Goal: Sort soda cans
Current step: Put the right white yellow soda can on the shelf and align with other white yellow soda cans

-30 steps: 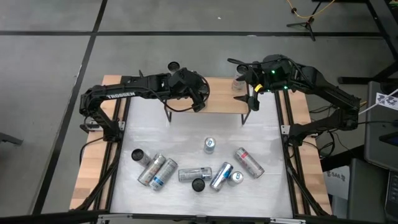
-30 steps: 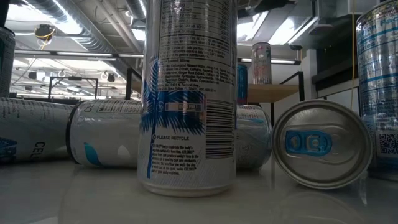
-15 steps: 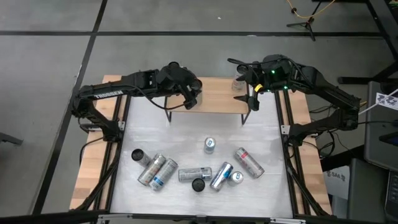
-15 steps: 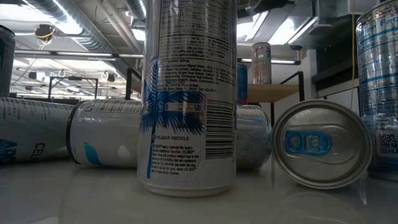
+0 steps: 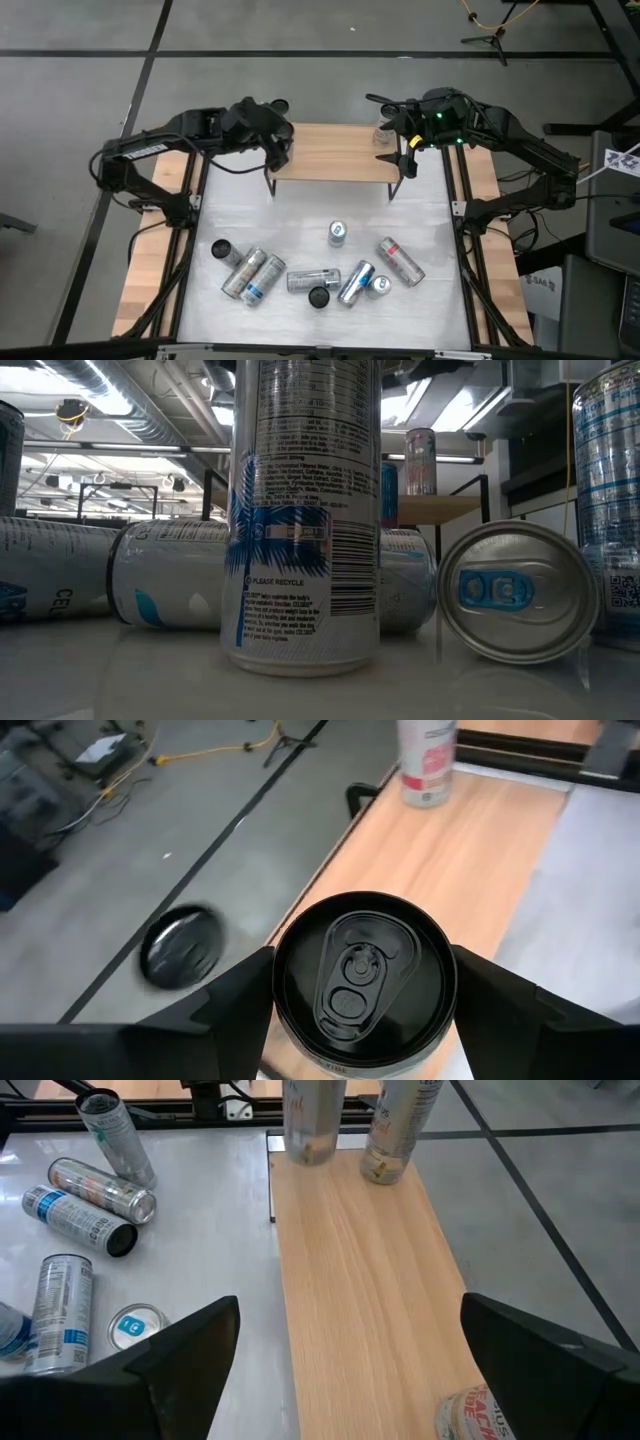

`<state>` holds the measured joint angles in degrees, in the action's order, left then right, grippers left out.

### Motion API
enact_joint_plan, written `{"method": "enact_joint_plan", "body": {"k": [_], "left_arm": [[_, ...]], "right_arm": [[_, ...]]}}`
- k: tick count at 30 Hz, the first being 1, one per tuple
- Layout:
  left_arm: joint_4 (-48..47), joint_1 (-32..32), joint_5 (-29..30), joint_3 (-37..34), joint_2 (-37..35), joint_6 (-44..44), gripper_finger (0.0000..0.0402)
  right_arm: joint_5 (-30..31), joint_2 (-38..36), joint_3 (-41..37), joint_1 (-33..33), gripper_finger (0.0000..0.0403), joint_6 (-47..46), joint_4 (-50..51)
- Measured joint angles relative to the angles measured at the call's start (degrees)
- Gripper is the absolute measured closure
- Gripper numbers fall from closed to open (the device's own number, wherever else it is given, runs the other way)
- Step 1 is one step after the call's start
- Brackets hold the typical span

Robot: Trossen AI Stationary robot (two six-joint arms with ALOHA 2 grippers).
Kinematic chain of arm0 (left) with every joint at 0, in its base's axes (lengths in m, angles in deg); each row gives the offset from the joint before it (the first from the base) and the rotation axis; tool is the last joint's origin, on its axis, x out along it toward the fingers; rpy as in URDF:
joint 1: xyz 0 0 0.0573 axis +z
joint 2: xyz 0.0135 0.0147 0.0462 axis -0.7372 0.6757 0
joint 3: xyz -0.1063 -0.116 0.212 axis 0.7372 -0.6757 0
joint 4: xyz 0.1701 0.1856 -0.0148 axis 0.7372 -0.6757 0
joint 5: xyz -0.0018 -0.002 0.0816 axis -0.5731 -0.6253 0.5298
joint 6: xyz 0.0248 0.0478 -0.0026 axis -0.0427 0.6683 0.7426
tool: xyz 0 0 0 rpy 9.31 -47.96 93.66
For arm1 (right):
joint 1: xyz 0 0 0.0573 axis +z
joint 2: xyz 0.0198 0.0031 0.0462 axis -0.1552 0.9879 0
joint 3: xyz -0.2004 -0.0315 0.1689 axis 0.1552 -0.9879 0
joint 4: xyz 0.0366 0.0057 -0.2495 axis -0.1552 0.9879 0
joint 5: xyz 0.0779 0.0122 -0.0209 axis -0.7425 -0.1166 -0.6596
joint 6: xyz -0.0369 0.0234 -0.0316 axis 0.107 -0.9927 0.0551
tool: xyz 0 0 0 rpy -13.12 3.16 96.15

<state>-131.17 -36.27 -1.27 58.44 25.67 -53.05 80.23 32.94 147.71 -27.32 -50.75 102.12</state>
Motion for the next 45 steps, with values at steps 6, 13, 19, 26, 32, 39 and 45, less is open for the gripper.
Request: {"method": "enact_joint_plan", "body": {"k": [6,13,19,26,32,39,45], "left_arm": [[-1.22,0.02,0.39,0.0,-0.65,-1.33,0.0156],[1.37,1.01,-0.4,-5.33,-0.68,-1.39,0.0156],[7.6,3.35,-1.86,-9.81,-0.72,-1.01,0.0156],[9.28,6.15,-1.62,-12.58,-1.23,-0.87,0.0156],[10.26,7.78,-3.02,-13.29,-1.37,0.38,0.0156],[9.74,8.53,-3.2,-13.31,-1.36,1.75,0.0141],[9.47,8.76,-2.27,-13.33,-1.31,5.11,0.013]], "right_arm": [[0.0,0.0,0.0,0.0,0.0027,0.0,0.04],[0.0,0.0,0.0,0.0,0.0027,0.0,0.07],[0.0,0.0,0.0,0.0,0.0027,0.0,0.07],[0.0,0.0,0.0,0.0,0.0027,0.0,0.09],[0.0,0.0,0.0,0.0,0.0027,0.0,0.11],[0.0,0.0,0.0,0.0,0.0027,0.0,0.09],[0.0,0.0,0.0,0.0,0.0027,0.0,0.09]]}}
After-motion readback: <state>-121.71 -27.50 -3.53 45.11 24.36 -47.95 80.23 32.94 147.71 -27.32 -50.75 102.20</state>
